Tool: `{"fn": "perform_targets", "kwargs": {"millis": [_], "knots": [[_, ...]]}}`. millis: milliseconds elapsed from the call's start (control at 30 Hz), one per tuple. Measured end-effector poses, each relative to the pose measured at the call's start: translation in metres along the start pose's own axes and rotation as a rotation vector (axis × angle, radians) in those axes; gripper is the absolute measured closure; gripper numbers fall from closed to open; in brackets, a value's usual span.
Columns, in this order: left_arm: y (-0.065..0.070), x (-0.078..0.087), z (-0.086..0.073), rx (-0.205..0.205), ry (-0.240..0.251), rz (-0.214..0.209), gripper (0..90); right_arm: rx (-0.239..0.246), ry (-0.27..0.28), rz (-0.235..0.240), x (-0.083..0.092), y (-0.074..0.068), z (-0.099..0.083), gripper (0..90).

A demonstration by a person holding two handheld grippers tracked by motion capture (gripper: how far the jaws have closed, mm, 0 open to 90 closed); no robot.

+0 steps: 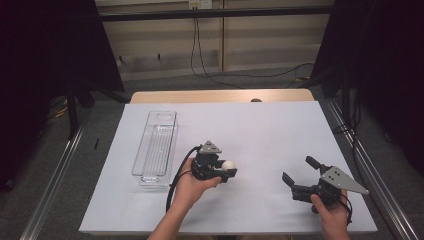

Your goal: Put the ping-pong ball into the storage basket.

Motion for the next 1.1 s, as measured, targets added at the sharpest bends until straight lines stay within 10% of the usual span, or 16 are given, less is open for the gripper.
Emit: {"fn": "perform_targets", "kwargs": {"millis": [1100], "knots": [[-0.0094,0.0061,0.0014,0.029,0.008,0.019,51.2,0.002,0.004,0.01,0.0009,0.0005,0.0011,0.8]]}}
Point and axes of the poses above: each handheld gripper's, and its own axes: x roughly backward along the jaws, z roughly out of its top, y roughly to its right, the point moved 5 cm from there along -x, roughly forward along the jaws, and after that the axes turned 10 degrees about y, right-handed, at the moved point
